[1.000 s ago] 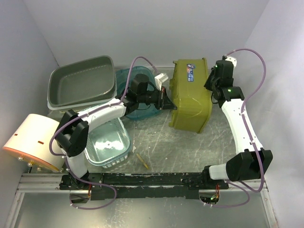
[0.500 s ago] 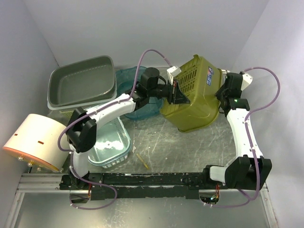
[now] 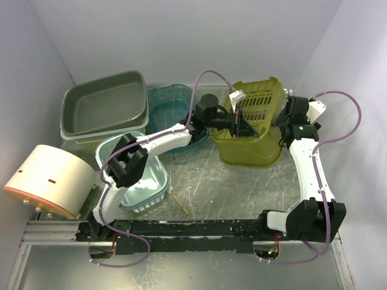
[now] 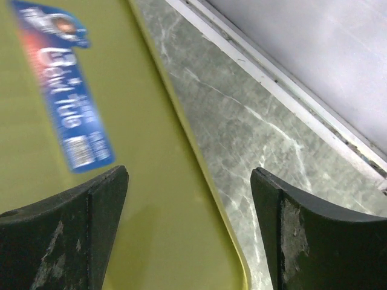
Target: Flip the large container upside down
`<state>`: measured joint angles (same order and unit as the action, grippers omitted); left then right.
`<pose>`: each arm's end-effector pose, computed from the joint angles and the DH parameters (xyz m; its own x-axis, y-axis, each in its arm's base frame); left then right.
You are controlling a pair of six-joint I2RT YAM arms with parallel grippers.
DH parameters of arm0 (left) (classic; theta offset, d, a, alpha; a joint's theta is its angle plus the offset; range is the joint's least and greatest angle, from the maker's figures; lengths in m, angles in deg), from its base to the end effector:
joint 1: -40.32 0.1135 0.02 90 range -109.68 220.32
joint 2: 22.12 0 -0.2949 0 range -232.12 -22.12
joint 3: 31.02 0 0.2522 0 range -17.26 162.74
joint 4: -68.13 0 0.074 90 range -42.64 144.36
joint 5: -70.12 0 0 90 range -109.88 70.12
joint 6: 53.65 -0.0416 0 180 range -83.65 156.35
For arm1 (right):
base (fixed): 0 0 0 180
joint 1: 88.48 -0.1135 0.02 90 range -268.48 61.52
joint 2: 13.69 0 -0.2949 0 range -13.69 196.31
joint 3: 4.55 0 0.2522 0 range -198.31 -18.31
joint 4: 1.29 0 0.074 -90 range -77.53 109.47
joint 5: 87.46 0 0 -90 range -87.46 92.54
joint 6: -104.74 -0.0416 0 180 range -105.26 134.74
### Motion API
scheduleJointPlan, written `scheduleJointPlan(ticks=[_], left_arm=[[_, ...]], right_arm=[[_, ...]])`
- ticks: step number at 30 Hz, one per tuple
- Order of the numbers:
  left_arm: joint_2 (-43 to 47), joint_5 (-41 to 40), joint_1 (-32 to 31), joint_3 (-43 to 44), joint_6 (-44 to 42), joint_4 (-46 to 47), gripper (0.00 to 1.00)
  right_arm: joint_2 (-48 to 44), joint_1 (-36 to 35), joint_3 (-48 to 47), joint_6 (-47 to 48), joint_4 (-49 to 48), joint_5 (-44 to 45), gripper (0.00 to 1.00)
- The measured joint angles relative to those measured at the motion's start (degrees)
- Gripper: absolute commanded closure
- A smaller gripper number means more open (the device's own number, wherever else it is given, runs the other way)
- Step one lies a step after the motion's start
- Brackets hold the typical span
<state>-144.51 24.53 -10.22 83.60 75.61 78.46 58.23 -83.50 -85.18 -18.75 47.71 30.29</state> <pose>0.3153 -0.4288 0.3331 -0.6082 0.0276 -0.7933 0.7890 -0.0882 -0.6080 0.2596 -0.0421 0.3604 -0.2996 0.5163 -0.8023 0.7146 0.6786 0.1698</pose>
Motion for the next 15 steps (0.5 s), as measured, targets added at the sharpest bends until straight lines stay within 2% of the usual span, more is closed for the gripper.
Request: scheduleJointPlan(ticks=[5,11,15], left_arm=[[-6.2,1.2,-0.6,3.9,2.4,1.9,0.92],[-9.6,0.9,-0.7,5.2,3.9,2.1,0.55],[-8.6,-0.2,-0.5,5.0,2.3,-0.7,0.34]], right_arm=[[-1.9,-0.1,-2.2,-0.2,3.7,0.8,0.15],[-3.9,-0.1,-12.1,0.6,4.5,-1.0,0.14],[-7.3,-0.1,-12.8,3.1,3.9,-5.1,0.13]])
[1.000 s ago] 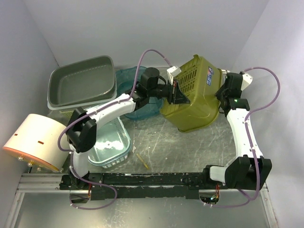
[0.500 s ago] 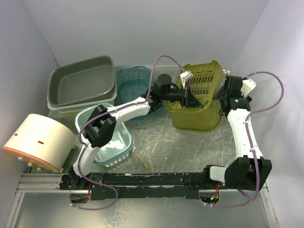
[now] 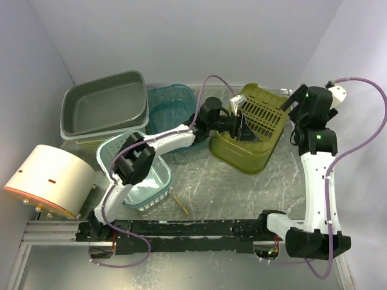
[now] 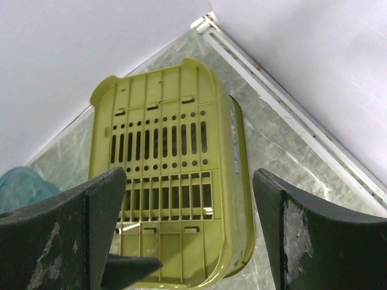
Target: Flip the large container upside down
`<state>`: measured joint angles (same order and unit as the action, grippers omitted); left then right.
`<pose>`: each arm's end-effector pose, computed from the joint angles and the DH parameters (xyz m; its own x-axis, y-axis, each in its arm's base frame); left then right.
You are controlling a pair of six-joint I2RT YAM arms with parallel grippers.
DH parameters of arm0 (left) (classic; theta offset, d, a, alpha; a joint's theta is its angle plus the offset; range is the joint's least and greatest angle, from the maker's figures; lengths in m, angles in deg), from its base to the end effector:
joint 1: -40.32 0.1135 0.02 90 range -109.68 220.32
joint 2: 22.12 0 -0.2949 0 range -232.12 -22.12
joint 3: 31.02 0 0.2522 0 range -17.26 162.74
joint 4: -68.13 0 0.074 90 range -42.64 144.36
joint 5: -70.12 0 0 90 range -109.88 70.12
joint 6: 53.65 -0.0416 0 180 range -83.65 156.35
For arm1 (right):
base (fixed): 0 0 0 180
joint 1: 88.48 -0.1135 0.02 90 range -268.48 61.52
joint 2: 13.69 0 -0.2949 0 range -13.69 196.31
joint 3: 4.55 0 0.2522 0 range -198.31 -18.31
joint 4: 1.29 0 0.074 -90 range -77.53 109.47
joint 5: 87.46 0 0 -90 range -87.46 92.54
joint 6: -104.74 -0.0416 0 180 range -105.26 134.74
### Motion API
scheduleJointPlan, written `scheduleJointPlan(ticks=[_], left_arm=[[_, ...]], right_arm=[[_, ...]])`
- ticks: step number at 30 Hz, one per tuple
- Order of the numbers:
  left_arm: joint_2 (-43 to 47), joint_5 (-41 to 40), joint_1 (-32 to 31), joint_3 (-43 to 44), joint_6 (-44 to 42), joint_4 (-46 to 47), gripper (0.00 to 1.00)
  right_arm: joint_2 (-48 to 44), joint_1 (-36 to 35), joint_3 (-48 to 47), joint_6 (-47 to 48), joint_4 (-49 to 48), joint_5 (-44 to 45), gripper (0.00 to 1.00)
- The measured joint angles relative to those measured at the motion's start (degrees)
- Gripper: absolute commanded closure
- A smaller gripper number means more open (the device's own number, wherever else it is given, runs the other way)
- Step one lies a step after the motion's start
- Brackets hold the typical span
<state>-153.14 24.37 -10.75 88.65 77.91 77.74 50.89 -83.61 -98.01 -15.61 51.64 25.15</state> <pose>0.3322 -0.4574 0.2832 -0.6747 0.0790 -0.7339 0.7322 -0.0535 -0.6790 0.2148 -0.0343 0.4558 -0.1341 0.4796 -0.8672 0.5747 0.7506 0.3262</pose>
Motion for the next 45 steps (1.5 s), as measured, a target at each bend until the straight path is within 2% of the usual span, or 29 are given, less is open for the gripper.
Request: scheduleJointPlan(ticks=[3,5,9,12,15,17,21,23,25,27,32,39,41,45], left_arm=[[4.0,-1.7,0.2,-1.4,-3.1,-3.9,0.24],[7.7,-2.6,0.2,-2.2,-5.3,-6.8,0.21],[18.6,-5.0,0.1,-6.8,-10.4,-10.9,0.09],[28.2,-8.6,0.2,-11.5,-14.5,-14.3,0.08],[38.3,-15.5,0.2,-15.8,-19.6,-19.7,0.08],[43.7,-20.8,0.2,-18.3,-21.8,-23.0,0.08],[54.0,-34.1,0.3,-25.8,-23.2,-29.8,0.07],[57.9,-39.1,0.4,-30.1,-23.0,-33.4,0.06],[60.3,-43.1,0.5,-33.4,-22.7,-37.2,0.06],[61.5,-46.1,0.5,-35.3,-21.8,-40.4,0.05],[62.3,-52.0,0.5,-37.6,-19.8,-45.4,0.02],[62.5,-57.9,0.5,-38.2,-17.1,-48.3,0.00],[62.7,-59.7,0.5,-38.4,-15.8,-49.8,0.00],[63.1,-65.1,0.5,-39.2,-10.3,-55.3,0.03]], right_arm=[[-1.7,0.0,0.1,1.9,-0.1,-3.5,0.13],[-2.3,0.0,0.1,2.8,-0.1,-6.2,0.12],[-3.7,0.0,1.5,5.0,-0.6,-14.6,0.12],[-4.4,-0.1,3.5,7.5,-0.1,-21.2,0.12],[-3.0,-1.4,4.6,9.6,0.7,-27.4,0.12],[-2.3,-5.4,6.9,9.7,-0.2,-29.4,0.10],[-0.2,-23.4,14.5,7.8,-3.1,-30.0,0.09],[2.0,-29.4,17.9,6.2,-5.1,-29.6,0.09],[4.5,-32.8,21.7,4.5,-7.0,-28.7,0.08],[7.4,-34.0,25.0,3.0,-8.3,-26.6,0.03],[14.6,-31.7,25.3,2.8,-8.9,-18.3,0.00],[19.8,-14.6,20.5,4.1,-14.3,-13.0,0.01],[19.8,-14.4,18.9,4.2,-15.5,-13.3,0.01],[18.4,-19.2,17.6,4.5,-17.1,-15.8,0.01]])
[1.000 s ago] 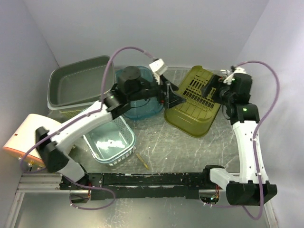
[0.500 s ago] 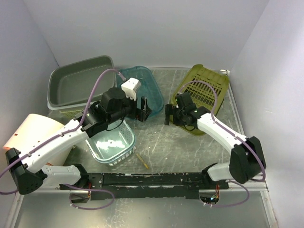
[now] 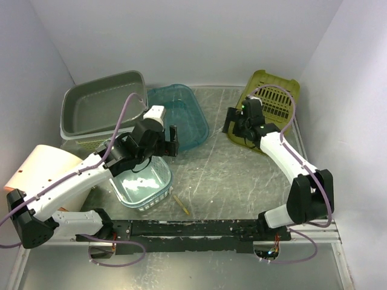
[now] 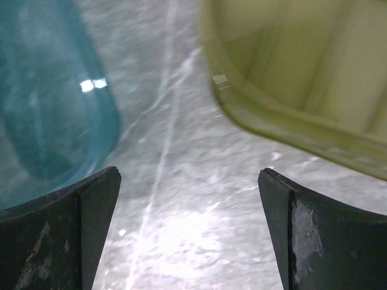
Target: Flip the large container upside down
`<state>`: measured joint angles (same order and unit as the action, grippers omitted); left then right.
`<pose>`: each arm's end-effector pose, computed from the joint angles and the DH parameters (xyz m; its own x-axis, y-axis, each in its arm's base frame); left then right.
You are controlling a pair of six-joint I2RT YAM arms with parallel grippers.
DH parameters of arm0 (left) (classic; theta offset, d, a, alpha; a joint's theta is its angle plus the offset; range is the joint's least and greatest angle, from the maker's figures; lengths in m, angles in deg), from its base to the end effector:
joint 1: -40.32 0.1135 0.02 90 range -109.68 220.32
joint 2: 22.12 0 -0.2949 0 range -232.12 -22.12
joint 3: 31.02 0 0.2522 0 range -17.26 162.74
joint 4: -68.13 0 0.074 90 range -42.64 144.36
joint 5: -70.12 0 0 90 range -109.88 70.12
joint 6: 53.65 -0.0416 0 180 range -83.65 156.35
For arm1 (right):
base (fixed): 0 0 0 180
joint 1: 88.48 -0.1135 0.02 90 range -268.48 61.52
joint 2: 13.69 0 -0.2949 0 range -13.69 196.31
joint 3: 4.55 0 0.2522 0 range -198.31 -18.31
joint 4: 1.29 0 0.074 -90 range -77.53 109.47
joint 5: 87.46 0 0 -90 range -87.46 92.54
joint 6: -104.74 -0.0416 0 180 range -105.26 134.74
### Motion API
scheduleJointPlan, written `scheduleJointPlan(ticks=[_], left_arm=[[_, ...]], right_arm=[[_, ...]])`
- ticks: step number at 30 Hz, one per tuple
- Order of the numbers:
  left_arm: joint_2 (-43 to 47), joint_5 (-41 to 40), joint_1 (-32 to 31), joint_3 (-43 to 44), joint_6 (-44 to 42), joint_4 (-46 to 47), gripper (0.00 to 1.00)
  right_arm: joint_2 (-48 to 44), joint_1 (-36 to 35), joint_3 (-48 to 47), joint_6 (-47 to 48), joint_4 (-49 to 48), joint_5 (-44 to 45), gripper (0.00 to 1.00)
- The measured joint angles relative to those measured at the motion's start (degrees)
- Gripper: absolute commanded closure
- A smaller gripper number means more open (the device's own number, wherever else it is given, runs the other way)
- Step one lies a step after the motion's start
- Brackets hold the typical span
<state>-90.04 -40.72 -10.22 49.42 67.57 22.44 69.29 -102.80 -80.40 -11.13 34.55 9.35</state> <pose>0.1702 -0.1835 0.3797 -0.5733 -0.0658 -0.8167 0.2750 0.9235 -0.2674 0.3099 0.0740 0.2963 -0.6647 0.2775 -0.6936 0.1428 0.9585 0.2465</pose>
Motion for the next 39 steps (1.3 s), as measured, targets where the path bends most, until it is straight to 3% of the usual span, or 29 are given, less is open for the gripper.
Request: scheduleJointPlan(ticks=[7,13,19,29,39], left_arm=[[-3.0,-6.1,0.0,-2.9,10.4,-6.4,0.28],[-8.0,-6.8,0.0,-7.5,19.2,-7.6,0.62],[-8.3,-7.3,-2.7,-3.3,22.0,-15.2,0.92],[-4.9,-5.4,-7.2,3.7,22.3,-23.2,0.93],[-5.3,12.5,-8.2,12.7,12.6,-18.4,0.93]], right_arm=[[-6.5,-4.0,3.2,-0.1,-0.9,-3.7,0.00],[-7.0,-3.8,3.2,0.5,0.6,-2.4,0.00],[-7.0,-3.5,2.7,1.6,2.7,0.2,0.00],[-6.9,-1.1,-0.9,2.6,5.3,3.2,0.00],[-12.5,0.1,-8.6,1.5,10.9,7.1,0.00]])
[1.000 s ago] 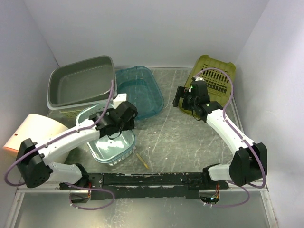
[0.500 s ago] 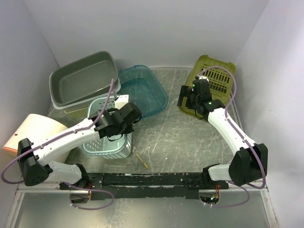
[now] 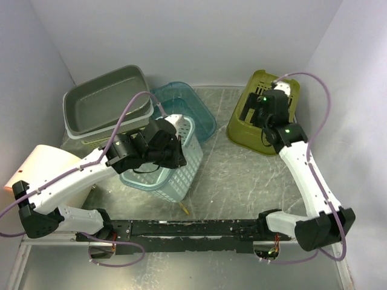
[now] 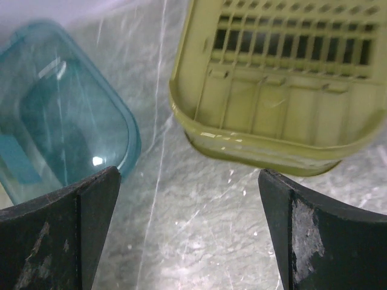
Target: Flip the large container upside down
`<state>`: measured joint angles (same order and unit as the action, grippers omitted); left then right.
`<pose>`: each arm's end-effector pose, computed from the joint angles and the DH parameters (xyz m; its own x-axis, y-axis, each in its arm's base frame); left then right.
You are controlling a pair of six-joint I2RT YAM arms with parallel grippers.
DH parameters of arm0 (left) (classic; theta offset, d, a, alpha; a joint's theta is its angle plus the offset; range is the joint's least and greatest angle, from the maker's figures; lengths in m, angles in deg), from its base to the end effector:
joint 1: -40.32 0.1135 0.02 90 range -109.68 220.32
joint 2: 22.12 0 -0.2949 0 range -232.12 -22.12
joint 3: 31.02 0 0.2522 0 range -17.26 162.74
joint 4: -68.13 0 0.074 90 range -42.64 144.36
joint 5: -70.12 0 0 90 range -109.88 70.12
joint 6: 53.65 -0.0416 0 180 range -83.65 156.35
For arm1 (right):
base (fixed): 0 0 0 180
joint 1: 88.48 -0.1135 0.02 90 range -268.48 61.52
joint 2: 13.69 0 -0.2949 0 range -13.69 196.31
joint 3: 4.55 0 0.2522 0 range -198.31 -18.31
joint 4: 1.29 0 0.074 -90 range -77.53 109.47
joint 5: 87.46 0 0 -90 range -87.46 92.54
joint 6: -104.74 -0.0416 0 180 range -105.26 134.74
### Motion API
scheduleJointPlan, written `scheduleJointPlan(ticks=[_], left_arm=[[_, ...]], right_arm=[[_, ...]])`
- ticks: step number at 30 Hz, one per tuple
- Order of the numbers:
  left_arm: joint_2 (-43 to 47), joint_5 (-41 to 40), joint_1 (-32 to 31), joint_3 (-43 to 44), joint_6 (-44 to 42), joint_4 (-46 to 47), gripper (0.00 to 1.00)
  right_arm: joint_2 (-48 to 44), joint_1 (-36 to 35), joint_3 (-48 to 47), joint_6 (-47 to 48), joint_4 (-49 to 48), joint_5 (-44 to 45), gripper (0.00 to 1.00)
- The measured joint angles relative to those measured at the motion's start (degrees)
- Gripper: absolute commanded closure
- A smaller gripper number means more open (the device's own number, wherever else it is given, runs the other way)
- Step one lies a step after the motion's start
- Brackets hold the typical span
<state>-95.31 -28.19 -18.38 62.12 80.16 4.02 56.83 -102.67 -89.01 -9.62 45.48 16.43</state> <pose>0.1373 -0.2142 0.4016 -0.8092 0.0124 -0.5874 0.3207 0.8470 -0.4240 0.2570 0.0547 0.3903 -0.4963 0.2875 -0.8192 0.1782 0.9572 0.2280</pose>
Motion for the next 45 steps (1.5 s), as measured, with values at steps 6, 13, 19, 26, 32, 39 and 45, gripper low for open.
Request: scheduleJointPlan(ticks=[6,13,19,26,32,39,45], left_arm=[[-1.7,12.1,0.2,-1.3,-3.8,11.3,0.93],[-11.7,31.8,3.2,-4.2,-3.1,29.2,0.93],[-19.0,46.9,7.1,-13.3,9.1,54.5,0.93],[-25.2,54.8,10.2,-24.8,31.5,88.0,0.78],[-25.6,53.8,10.6,-24.3,27.5,82.0,0.34],[-23.9,42.2,10.6,-9.0,5.6,52.2,0.21],[-23.6,30.9,9.0,1.6,-10.1,33.4,0.16]], right_arm=[[-6.7,0.0,-7.0,-1.8,4.7,12.0,0.01],[-11.4,0.1,-11.9,-2.5,9.3,23.6,0.02],[-15.4,0.1,-11.6,-3.0,11.5,28.1,0.02],[-15.0,0.1,-11.1,-3.3,12.8,29.1,0.02],[-14.4,0.1,-8.6,-3.8,12.7,25.5,0.02],[-11.4,0.1,-0.9,-6.3,13.2,13.0,0.00],[-9.6,0.1,4.5,-10.0,15.3,7.0,0.00]])
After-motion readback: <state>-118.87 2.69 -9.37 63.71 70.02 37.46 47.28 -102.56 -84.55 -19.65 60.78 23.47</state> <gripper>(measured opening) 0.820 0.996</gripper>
